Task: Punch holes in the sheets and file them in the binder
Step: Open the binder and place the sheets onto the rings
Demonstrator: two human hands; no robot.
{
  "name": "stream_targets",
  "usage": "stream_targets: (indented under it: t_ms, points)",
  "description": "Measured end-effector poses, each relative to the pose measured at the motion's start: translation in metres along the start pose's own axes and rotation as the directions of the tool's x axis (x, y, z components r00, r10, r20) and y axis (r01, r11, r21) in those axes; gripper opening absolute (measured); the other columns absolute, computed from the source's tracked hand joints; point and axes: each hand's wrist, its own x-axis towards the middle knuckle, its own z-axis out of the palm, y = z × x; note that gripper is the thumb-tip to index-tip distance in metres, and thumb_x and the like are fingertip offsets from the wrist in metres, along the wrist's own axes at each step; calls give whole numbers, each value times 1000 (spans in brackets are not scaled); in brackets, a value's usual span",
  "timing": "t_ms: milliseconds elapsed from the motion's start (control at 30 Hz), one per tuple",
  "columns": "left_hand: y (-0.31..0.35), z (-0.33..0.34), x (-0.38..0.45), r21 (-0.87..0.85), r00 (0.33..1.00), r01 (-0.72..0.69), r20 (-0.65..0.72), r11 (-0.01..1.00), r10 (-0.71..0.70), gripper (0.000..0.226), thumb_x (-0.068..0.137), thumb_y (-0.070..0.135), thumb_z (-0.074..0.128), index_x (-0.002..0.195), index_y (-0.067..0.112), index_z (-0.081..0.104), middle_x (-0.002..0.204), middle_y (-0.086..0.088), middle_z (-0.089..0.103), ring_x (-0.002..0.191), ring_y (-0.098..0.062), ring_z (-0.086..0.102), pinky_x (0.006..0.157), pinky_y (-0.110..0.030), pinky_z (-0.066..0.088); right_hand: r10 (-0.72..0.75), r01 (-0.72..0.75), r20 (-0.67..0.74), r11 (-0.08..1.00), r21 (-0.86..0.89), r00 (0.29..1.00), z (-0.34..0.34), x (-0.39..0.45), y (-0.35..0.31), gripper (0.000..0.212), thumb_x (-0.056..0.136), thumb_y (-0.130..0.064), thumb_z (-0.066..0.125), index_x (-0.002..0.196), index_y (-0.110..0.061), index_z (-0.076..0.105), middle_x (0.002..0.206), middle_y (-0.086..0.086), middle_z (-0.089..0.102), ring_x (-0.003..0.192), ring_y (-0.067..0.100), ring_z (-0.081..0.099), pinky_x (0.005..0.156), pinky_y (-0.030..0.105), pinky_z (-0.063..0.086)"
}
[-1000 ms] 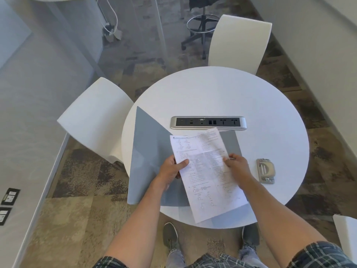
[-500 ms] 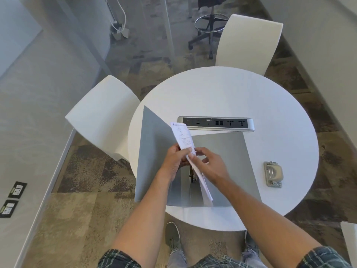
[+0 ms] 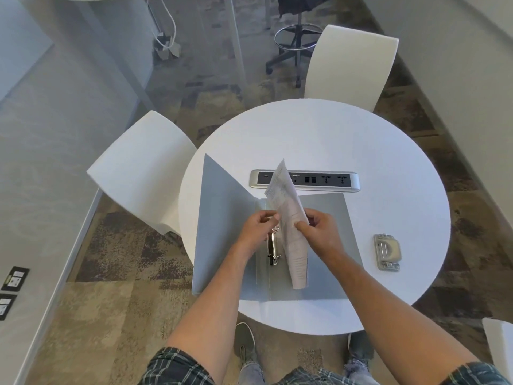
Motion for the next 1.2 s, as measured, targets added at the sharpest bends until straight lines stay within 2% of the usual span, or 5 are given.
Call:
stream_targets:
  t_ms: [133, 300, 467, 833, 1200]
  points:
    - [-23, -6, 3, 182, 997, 61, -46, 981, -54, 45, 94, 41, 69, 135, 22, 60, 116, -1, 59, 103, -15, 63, 88, -27, 47, 41, -30, -50, 978, 205, 998, -14, 8, -1, 10, 78, -17, 69, 79, -13, 78, 73, 1, 71, 67, 18, 66, 63, 37, 51]
    - [-37, -6, -2, 276, 996, 85, -40, 957, -77, 46, 98, 38, 63, 140, 25, 53, 131, 0, 56, 122, -23, 58, 98, -32, 46, 3, 37, -102, 918, 395, 995, -34, 10, -7, 12, 91, -2, 74, 84, -11, 77, 78, -2, 79, 69, 16, 76, 60, 30, 60]
    - [-44, -7, 2, 256, 994, 89, -90, 963, -68, 17, 99, 34, 60, 115, 30, 57, 118, -2, 63, 106, -19, 62, 93, -35, 50, 58, -53, 4, 877, 477, 998, -46, 11, -2, 11, 89, -1, 76, 97, -6, 80, 93, 15, 80, 77, 31, 77, 65, 37, 62]
    - [-65, -10, 8, 181, 984, 136, -139, 974, -112, 27, 96, 14, 63, 123, 16, 64, 98, -1, 72, 82, -11, 66, 75, -28, 54, 315, -299, -31, 924, 240, 949, -51, 7, 62, 8, 92, -9, 75, 99, -10, 77, 90, 12, 81, 83, 37, 78, 80, 57, 64]
    - [-70, -1, 19, 228, 988, 126, -121, 965, -101, 35, 91, 15, 65, 126, 18, 64, 91, -7, 74, 84, -22, 73, 75, -35, 60, 381, -374, -97, 924, 76, 920, -56, 7, 89, 15, 96, -15, 71, 109, -9, 74, 96, 8, 78, 81, 27, 75, 71, 35, 60]
